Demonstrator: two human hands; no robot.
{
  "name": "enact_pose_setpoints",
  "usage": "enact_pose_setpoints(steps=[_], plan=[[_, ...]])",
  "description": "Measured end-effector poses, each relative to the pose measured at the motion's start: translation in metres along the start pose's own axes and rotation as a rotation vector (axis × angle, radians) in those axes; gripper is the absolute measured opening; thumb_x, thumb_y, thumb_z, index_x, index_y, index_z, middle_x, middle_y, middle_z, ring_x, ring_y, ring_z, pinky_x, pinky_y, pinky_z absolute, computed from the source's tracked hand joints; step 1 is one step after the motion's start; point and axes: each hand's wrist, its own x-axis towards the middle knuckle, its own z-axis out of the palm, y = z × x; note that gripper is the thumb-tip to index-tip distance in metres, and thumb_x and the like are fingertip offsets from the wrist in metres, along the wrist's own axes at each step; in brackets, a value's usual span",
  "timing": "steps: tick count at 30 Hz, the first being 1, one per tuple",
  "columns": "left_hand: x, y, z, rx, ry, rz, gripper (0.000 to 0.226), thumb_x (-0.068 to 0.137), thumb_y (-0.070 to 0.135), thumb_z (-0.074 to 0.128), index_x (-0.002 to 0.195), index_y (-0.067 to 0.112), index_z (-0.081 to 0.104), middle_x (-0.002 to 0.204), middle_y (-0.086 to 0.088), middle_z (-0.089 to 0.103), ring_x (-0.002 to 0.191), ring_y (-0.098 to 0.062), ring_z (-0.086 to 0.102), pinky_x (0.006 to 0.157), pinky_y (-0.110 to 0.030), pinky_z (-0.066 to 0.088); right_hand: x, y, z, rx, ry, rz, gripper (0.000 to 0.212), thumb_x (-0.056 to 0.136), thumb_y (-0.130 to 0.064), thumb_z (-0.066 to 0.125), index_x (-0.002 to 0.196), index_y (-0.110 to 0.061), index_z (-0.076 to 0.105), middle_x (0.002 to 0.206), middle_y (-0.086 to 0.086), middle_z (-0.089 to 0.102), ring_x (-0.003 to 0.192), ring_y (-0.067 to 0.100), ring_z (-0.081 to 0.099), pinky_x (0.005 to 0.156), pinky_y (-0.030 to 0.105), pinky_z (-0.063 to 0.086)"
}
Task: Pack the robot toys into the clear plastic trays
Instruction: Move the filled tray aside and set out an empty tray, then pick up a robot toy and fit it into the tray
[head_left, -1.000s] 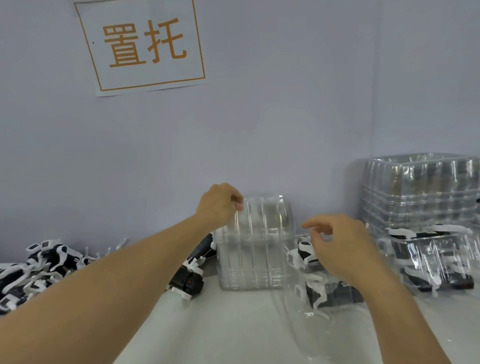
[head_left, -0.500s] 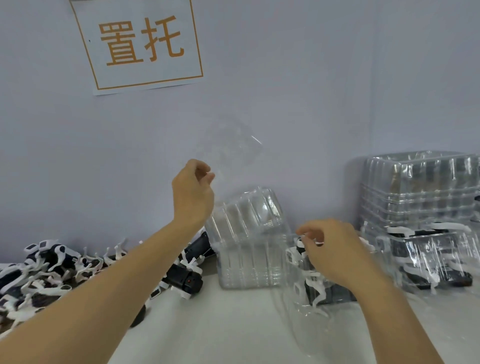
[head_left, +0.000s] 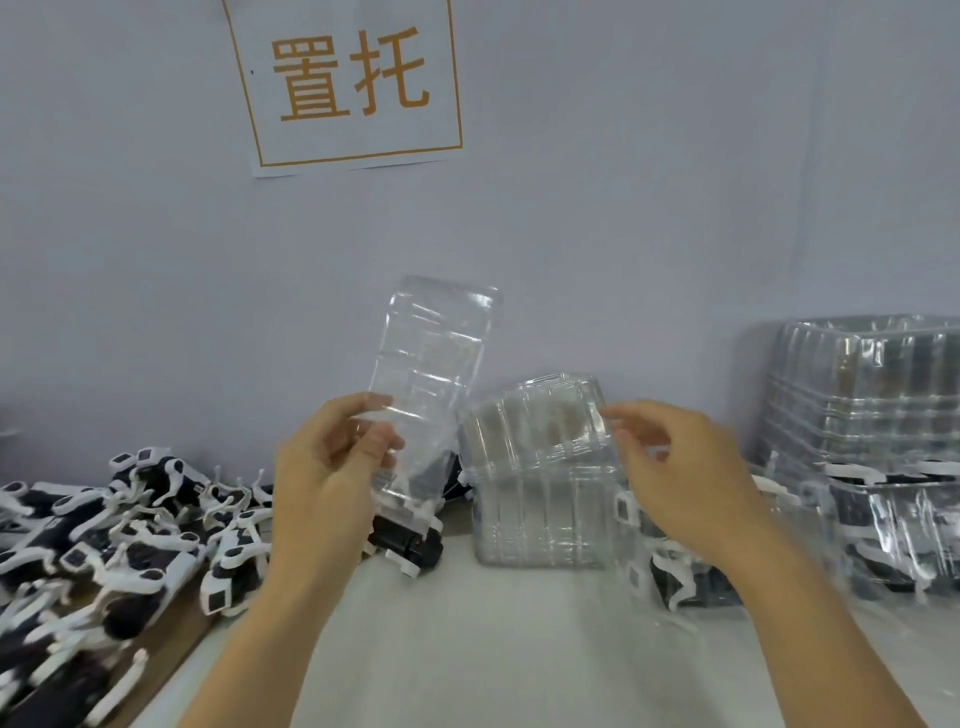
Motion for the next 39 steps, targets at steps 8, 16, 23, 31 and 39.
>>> enact_pose_setpoints(steps=[8, 16, 23, 31, 39], plan=[[-0.006, -0.002, -0.019, 0.457, -0.352, 0.286, 0.032, 0.082, 0.007, 0.079, 0.096, 0.036, 0.077, 0.076, 0.007, 0.071, 0.072, -0.008, 0.059, 0.080, -0.013, 0.040, -0.005, -0.053, 0.028, 0.790, -0.201, 0.448, 0.056, 0.072, -0.080, 0.054, 0.102, -0.033, 0.062, 0.096, -0.004, 0.076, 0.091, 0.018, 0.073, 0.078, 0.038, 0.058], [-0.011, -0.015, -0.024, 0.512, -0.377, 0.453, 0.018, 0.079, 0.035, 0.080, 0.096, 0.040, 0.076, 0.103, 0.021, 0.063, 0.105, -0.001, 0.049, 0.098, -0.020, 0.029, -0.007, -0.035, 0.041, 0.508, -0.145, 0.416, 0.055, 0.081, -0.043, 0.074, 0.130, -0.032, 0.053, 0.096, -0.005, 0.061, 0.072, 0.011, 0.064, 0.094, 0.046, 0.055], [-0.003, -0.017, -0.036, -0.066, -0.168, -0.449, 0.076, 0.069, 0.061, 0.067, 0.136, 0.035, 0.042, 0.133, 0.003, 0.057, 0.113, -0.020, 0.062, 0.092, -0.038, 0.047, -0.010, -0.034, 0.051, 0.641, -0.296, 0.399, 0.048, 0.073, -0.039, 0.079, 0.118, -0.036, 0.060, 0.074, -0.011, 0.066, 0.053, 0.007, 0.057, 0.062, 0.026, 0.055], [0.000, -0.038, -0.046, 0.002, -0.267, -0.684, 0.065, 0.067, 0.066, 0.069, 0.113, 0.021, 0.062, 0.096, -0.016, 0.055, 0.081, -0.013, 0.053, 0.084, -0.037, 0.052, -0.012, -0.033, 0.049, 0.335, -0.376, 0.443, 0.071, 0.078, -0.051, 0.073, 0.139, -0.030, 0.043, 0.085, -0.003, 0.065, 0.064, 0.009, 0.069, 0.086, 0.043, 0.059], [0.001, -0.091, -0.071, 0.502, 0.020, -0.300, 0.030, 0.098, 0.028, 0.058, 0.128, 0.022, 0.056, 0.123, -0.004, 0.060, 0.089, -0.002, 0.060, 0.073, -0.022, 0.045, -0.023, -0.035, 0.049, 0.153, -0.727, 0.553, 0.048, 0.091, -0.048, 0.063, 0.125, -0.017, 0.050, 0.102, 0.009, 0.058, 0.085, 0.029, 0.075, 0.076, 0.040, 0.056]])
